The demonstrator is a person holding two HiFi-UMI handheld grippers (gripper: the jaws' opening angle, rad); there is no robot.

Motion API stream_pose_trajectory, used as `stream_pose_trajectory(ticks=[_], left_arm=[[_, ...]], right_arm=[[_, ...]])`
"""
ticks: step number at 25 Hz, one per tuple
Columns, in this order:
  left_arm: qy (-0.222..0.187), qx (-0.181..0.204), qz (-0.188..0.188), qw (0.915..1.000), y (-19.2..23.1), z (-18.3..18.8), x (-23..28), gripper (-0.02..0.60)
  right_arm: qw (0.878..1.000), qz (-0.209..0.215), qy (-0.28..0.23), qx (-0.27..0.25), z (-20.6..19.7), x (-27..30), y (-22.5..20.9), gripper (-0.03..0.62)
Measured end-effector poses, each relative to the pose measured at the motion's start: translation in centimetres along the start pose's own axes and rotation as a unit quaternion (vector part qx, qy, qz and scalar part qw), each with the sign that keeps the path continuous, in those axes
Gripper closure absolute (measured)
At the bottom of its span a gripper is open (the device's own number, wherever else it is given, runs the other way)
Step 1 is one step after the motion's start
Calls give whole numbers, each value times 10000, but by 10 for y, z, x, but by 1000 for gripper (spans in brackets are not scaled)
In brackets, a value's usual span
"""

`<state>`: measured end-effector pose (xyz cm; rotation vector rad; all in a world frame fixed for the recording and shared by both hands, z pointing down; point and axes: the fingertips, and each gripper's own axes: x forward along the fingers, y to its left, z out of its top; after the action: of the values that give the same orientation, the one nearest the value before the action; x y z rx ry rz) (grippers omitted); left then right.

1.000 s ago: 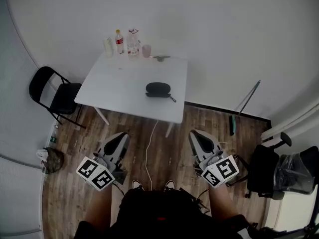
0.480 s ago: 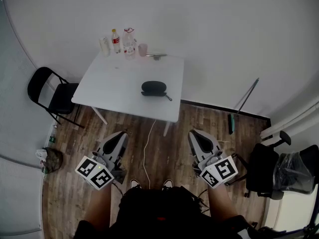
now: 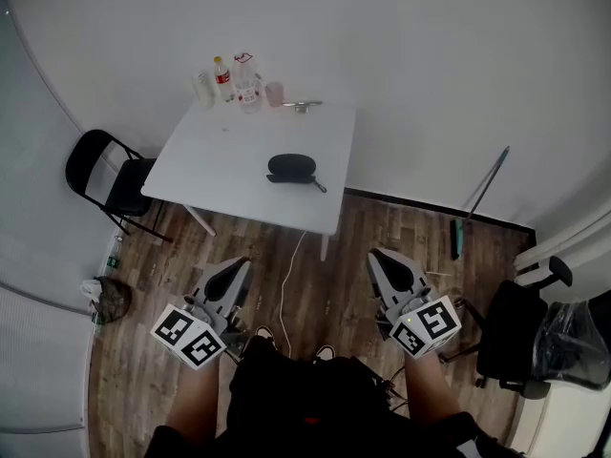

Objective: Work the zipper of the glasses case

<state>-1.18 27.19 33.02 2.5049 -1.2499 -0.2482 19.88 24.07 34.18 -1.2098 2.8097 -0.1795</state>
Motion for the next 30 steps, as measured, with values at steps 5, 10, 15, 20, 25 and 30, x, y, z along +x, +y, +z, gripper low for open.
stream_pose_trajectory(ticks=[5, 10, 15, 20, 25, 30], left_arm=[[-86, -56, 150, 9998, 19, 6, 12, 558], [-73, -54, 52, 9999, 43, 12, 34, 558], [-50, -133, -85, 9999, 88, 24, 64, 558], [126, -158, -229, 9995, 150, 31, 96, 558], [315, -278, -351, 9985, 228, 40, 122, 558], [539, -404, -597, 9959, 296, 50, 141, 558]], right_arm=[[9999, 129, -9, 48, -4, 20, -11, 577], [9999, 120, 90, -5, -9, 49, -24, 577], [9998, 29, 169, -139, -8, 96, -37, 577], [9989, -154, 411, -145, -20, 161, -56, 577], [9975, -331, 614, -144, -30, 241, -68, 577], [9938, -660, 868, -206, -38, 308, -76, 577]])
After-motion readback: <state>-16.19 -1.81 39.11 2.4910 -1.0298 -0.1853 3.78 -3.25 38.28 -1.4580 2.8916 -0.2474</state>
